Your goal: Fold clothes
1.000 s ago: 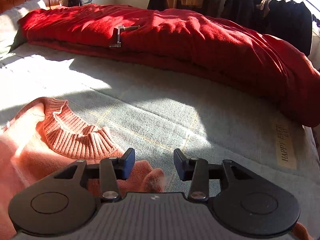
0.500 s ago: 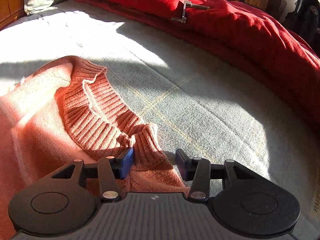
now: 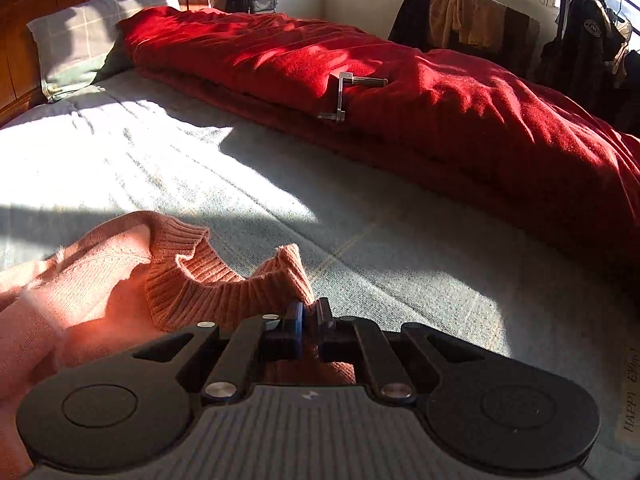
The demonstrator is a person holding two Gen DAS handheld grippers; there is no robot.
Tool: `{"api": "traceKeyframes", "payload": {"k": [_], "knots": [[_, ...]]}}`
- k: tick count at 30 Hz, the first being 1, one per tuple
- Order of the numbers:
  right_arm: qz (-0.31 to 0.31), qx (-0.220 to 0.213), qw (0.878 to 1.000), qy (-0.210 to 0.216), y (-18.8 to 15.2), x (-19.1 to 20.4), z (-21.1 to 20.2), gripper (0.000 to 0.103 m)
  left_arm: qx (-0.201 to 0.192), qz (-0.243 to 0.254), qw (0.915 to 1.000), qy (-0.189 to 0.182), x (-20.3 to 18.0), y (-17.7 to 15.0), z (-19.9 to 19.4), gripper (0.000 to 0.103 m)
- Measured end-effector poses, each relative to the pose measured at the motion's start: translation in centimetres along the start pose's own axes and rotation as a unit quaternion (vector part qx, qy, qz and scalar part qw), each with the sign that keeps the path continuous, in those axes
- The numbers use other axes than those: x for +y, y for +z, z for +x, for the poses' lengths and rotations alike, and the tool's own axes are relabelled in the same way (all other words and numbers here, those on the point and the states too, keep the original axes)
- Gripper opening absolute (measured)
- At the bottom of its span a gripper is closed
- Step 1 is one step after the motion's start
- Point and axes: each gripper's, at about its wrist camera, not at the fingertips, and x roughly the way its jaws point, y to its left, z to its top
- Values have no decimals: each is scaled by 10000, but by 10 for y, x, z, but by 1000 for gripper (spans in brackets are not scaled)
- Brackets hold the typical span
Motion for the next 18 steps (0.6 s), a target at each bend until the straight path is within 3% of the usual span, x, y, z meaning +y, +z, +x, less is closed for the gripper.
{"api": "traceKeyframes", "payload": {"k": [2, 5, 8, 10, 12, 14, 18], "knots": [[15, 322, 9994, -125, -7, 4, 18, 10, -36, -39, 10000, 32, 2, 0, -3, 62], [150, 400, 9988, -221, -18, 7, 20, 16, -48, -66, 9999, 63, 6, 0, -6, 62], [455, 195, 9984, -285, -17, 7, -4, 31, -70, -118, 9999, 72, 9, 0, -7, 62], [674, 55, 9973, -281, -17, 6, -25, 53, -100, -156, 9998, 32, 9, -1, -8, 62], [870, -63, 9960, -202, -19, 6, -52, 63, -121, -168, 9998, -20, 9, -2, -9, 62], [926, -109, 9954, -201, -25, 12, -78, 64, -123, -171, 9998, -74, 7, -3, -9, 62], [924, -222, 9950, -311, -46, 34, -129, 79, -149, -181, 9994, -237, 4, -3, -11, 62]]}}
